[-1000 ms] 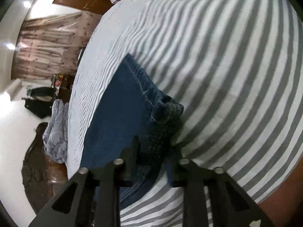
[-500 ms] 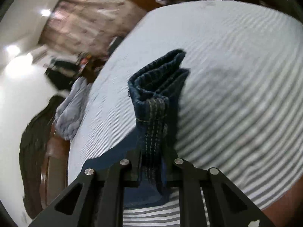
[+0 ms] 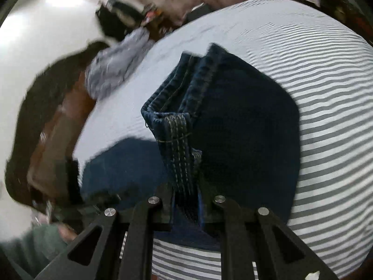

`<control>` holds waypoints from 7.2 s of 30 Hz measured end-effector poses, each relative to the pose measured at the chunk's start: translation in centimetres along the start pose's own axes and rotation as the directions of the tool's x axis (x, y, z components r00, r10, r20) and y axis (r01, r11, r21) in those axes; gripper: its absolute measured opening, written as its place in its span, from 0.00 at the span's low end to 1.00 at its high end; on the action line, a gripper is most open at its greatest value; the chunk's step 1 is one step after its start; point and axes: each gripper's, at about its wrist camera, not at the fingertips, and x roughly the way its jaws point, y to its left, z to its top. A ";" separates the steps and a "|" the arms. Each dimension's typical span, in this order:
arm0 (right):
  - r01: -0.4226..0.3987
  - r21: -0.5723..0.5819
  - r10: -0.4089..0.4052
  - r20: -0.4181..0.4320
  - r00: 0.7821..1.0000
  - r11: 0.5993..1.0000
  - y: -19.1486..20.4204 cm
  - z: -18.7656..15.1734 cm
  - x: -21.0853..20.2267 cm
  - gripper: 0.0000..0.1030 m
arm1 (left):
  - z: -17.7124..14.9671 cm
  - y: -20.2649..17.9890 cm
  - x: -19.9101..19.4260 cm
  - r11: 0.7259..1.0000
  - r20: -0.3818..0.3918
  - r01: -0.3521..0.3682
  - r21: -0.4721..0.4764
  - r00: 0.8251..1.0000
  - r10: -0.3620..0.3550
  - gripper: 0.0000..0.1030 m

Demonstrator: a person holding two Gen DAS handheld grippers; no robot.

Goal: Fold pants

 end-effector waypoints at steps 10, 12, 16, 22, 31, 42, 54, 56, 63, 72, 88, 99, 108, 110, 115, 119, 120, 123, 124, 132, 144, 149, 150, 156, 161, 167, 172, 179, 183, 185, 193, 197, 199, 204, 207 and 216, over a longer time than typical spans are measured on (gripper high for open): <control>0.061 -0.135 -0.083 -0.164 0.983 0.989 1.5 -4.1 6.8 0.13 | 0.7 -1.9 3.3 0.995 -0.128 0.102 0.017 0.987 -0.099 0.63; 0.053 -0.154 -0.080 -0.180 0.980 0.987 2.0 -4.8 7.2 0.13 | 1.0 -1.1 2.8 0.994 -0.112 0.106 -0.013 0.988 -0.107 0.63; 0.023 -0.178 -0.056 -0.185 0.981 0.984 3.5 -5.7 7.5 0.13 | 1.2 0.2 0.5 0.999 -0.069 0.036 0.024 0.997 -0.034 0.63; -0.049 -0.223 0.004 -0.198 0.980 0.974 8.1 -5.8 9.6 0.13 | 0.7 2.9 -1.6 1.000 -0.092 -0.002 0.017 0.996 0.004 0.63; 0.053 -0.415 -0.134 -0.168 0.977 0.908 11.4 -8.8 12.2 0.33 | -0.7 4.7 0.5 0.999 -0.182 0.016 -0.037 0.983 -0.023 0.63; -0.010 -0.327 -0.045 -0.160 0.986 0.945 9.6 -9.4 7.5 0.43 | -0.8 4.7 -0.3 0.991 -0.171 0.115 -0.067 0.977 -0.125 0.63; -0.028 -0.346 -0.041 -0.190 0.981 0.938 10.0 -10.1 8.6 0.49 | -2.3 6.2 -1.1 0.986 -0.214 0.128 -0.103 0.966 -0.148 0.63; -0.036 -0.361 -0.038 -0.197 0.980 0.932 10.3 -10.3 8.4 0.49 | -2.4 6.1 -1.7 0.985 -0.217 0.139 -0.097 0.963 -0.158 0.63; -0.075 -0.370 -0.026 -0.260 0.965 0.926 10.5 -11.6 9.0 0.49 | -2.7 5.2 -2.5 0.994 -0.202 0.106 -0.001 0.974 -0.104 0.73; -0.060 -0.333 -0.013 -0.214 0.977 0.941 9.5 -12.0 6.6 0.49 | -2.9 5.4 -0.7 0.987 -0.202 0.146 -0.060 0.967 -0.155 0.77; -0.049 -0.156 0.021 -0.178 0.984 0.987 5.6 -12.3 4.3 0.49 | -2.7 2.4 1.5 0.979 -0.197 0.117 -0.168 0.969 -0.150 0.64; -0.254 0.334 0.302 -0.101 0.948 0.908 0.9 -13.1 5.3 0.50 | -2.8 0.9 1.9 0.984 -0.188 0.084 -0.157 0.976 -0.113 0.42; -0.395 0.697 0.437 0.129 0.890 0.599 -1.2 -15.0 8.7 0.67 | -1.9 0.4 -0.5 0.980 -0.112 0.133 -0.145 0.982 -0.150 0.41; -0.392 0.696 0.393 0.169 0.904 0.602 -2.0 -14.6 8.0 0.67 | -2.0 0.6 -0.5 0.980 -0.109 0.137 -0.147 0.982 -0.153 0.41; -0.336 0.720 0.250 0.228 0.941 0.608 -5.4 -13.5 6.4 0.57 | -2.3 1.2 -0.1 0.975 -0.109 0.143 -0.170 0.981 -0.163 0.41; -0.305 0.719 0.240 0.194 0.951 0.625 -6.6 -13.2 6.4 0.19 | -2.1 1.5 0.1 0.975 -0.114 0.133 -0.176 0.981 -0.155 0.40; -0.310 0.712 0.255 0.187 0.949 0.630 -6.5 -13.2 6.5 0.14 | -2.0 1.4 -0.1 0.975 -0.110 0.135 -0.175 0.982 -0.156 0.40; -0.344 0.698 0.301 0.190 0.934 0.628 -5.8 -13.2 6.8 0.12 | -1.4 1.7 -1.3 0.978 -0.093 0.135 -0.156 0.984 -0.151 0.40; -0.349 0.690 0.309 0.188 0.932 0.634 -5.4 -13.0 6.8 0.11 | -1.2 1.7 -1.9 0.980 -0.087 0.132 -0.146 0.985 -0.146 0.40; -0.349 0.643 0.376 0.102 0.921 0.681 -2.1 -12.3 9.6 0.11 | -2.1 5.0 -4.4 0.992 -0.071 0.040 -0.122 0.996 -0.048 0.40; -0.181 0.514 0.249 -0.065 0.966 0.838 2.0 -11.4 11.9 0.18 | -4.1 7.5 -1.9 0.997 -0.158 -0.014 -0.073 0.987 0.002 0.44; -0.128 0.488 0.221 -0.139 0.965 0.864 3.3 -11.5 10.7 0.31 | -4.1 6.8 -3.3 1.000 -0.177 -0.018 0.003 0.984 0.018 0.48; -0.104 0.472 0.202 -0.162 0.966 0.876 3.5 -11.5 10.2 0.39 | -4.1 6.7 -3.6 0.999 -0.182 -0.028 0.015 0.983 0.030 0.49; -0.075 0.316 0.161 -0.256 0.953 0.946 6.3 -11.3 6.9 0.41 | -3.9 5.4 -7.6 0.970 -0.082 -0.168 0.175 0.979 0.184 0.50; -0.049 0.109 0.068 -0.173 0.983 0.993 9.2 -8.6 4.4 0.41 | -3.1 4.2 -10.0 0.977 0.049 -0.140 0.159 0.990 0.134 0.50; 0.060 0.048 -0.056 -0.086 0.995 0.997 7.3 -3.4 5.4 0.34 | -1.8 0.9 -5.7 0.984 0.047 -0.057 0.169 0.998 0.050 0.50; 0.123 -0.002 -0.123 -0.082 0.989 0.992 6.6 -0.4 7.9 0.29 | -3.0 0.7 -0.7 0.983 -0.025 -0.076 0.165 0.996 0.081 0.50; 0.251 0.024 -0.243 -0.172 0.955 0.968 1.0 2.2 13.9 0.00 | -5.7 0.6 1.3 0.949 0.018 -0.144 0.282 0.989 0.145 0.50; 0.252 0.016 -0.246 -0.152 0.957 0.968 1.4 2.1 13.1 0.00 | -5.4 -0.1 1.3 0.943 0.013 -0.185 0.276 0.982 0.188 0.50; 0.265 -0.012 -0.264 -0.138 0.955 0.964 2.8 1.6 11.5 0.10 | -5.3 -0.4 1.1 0.945 0.008 -0.200 0.258 0.979 0.205 0.50; 0.280 -0.112 -0.298 -0.214 0.930 0.954 4.2 -6.4 6.5 0.11 | -6.2 -1.1 1.5 0.925 0.022 -0.266 0.273 0.963 0.270 0.51; 0.321 -0.169 -0.353 -0.223 0.909 0.932 3.8 -7.7 8.3 0.10 | -6.1 -1.4 2.0 0.918 0.030 -0.291 0.270 0.955 0.294 0.51; 0.335 -0.145 -0.361 -0.231 0.904 0.931 3.9 -7.4 8.3 0.11 | -6.0 -1.4 2.0 0.919 0.030 -0.292 0.263 0.955 0.295 0.51; 0.318 -0.114 -0.337 -0.252 0.907 0.941 3.4 -7.3 7.7 0.18 | -5.9 -1.3 1.8 0.925 0.038 -0.286 0.250 0.957 0.286 0.51; 0.306 -0.079 -0.315 -0.275 0.908 0.949 4.1 -6.7 7.4 0.37 | -5.9 -0.5 -0.2 0.943 0.054 -0.268 0.197 0.964 0.262 0.51; 0.258 -0.311 -0.327 -0.194 0.925 0.915 17.1 -1.2 7.1 0.49 | -4.9 9.4 -12.4 0.930 0.203 -0.354 -0.102 0.908 0.368 0.59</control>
